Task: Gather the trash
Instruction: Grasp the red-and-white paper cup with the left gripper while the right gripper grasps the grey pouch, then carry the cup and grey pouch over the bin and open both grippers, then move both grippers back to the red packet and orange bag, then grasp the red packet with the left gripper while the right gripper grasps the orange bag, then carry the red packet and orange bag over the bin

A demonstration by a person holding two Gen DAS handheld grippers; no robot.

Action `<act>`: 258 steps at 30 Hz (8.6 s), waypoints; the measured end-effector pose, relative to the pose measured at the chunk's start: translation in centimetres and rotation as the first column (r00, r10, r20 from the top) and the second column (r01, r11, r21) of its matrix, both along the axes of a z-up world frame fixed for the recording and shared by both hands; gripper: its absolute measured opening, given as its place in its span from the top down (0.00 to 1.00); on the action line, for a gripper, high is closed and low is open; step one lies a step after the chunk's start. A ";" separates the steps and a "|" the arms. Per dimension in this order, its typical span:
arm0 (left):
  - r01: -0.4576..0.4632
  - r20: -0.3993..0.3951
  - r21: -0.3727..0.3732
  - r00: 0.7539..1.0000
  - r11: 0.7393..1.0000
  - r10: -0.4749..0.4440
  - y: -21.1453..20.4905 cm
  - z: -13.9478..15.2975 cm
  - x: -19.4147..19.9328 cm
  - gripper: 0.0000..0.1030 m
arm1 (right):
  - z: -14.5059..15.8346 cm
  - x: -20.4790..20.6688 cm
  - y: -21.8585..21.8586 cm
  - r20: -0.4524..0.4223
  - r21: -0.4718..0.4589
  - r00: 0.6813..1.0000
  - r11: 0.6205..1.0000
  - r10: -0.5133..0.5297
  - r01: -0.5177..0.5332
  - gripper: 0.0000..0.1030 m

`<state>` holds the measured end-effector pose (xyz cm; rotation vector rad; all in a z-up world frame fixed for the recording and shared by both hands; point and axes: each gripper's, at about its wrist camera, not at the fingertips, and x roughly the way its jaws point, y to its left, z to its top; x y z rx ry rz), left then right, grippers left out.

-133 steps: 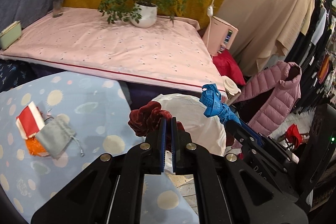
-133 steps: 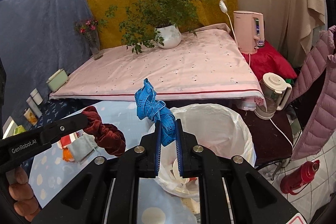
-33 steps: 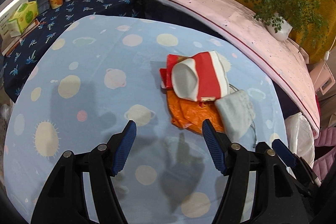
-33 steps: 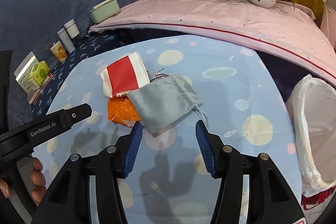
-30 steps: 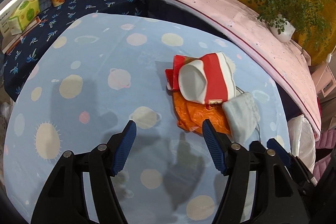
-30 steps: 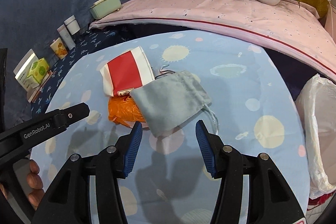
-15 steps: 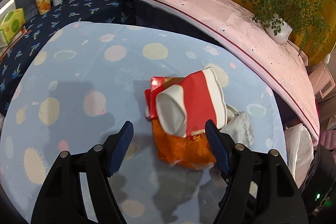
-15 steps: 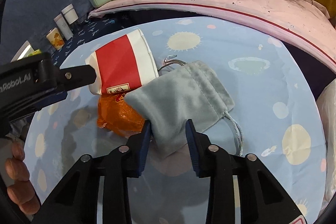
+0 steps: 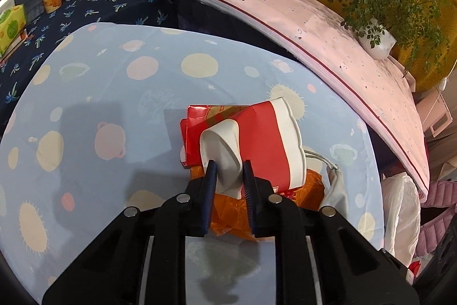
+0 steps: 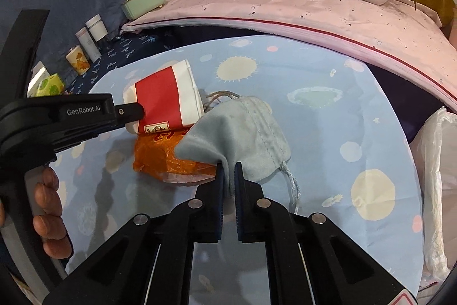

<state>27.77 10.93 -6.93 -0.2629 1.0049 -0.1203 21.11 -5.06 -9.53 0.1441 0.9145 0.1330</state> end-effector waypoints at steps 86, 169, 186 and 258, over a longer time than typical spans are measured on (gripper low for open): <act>0.425 0.123 0.064 0.895 0.903 -0.429 -26.1 7.1 -11.3 0.56 | 9.4 -13.7 -24.6 0.212 0.108 0.857 0.883 -0.469 0.457 0.68; 0.037 -0.028 0.080 0.999 0.996 -0.035 1.4 -4.0 3.4 0.98 | -3.2 4.7 1.9 -0.056 0.022 0.998 1.000 -0.009 0.011 0.69; 0.092 0.064 0.062 0.993 0.994 -0.096 -2.9 1.7 -2.2 1.00 | 3.6 -1.1 -2.0 0.089 0.013 0.995 0.999 -0.051 0.050 0.88; 0.341 0.094 0.031 0.935 0.939 -0.343 -16.6 4.0 -8.5 0.98 | 8.5 -9.3 -18.3 0.213 0.091 0.902 0.927 -0.375 0.364 0.88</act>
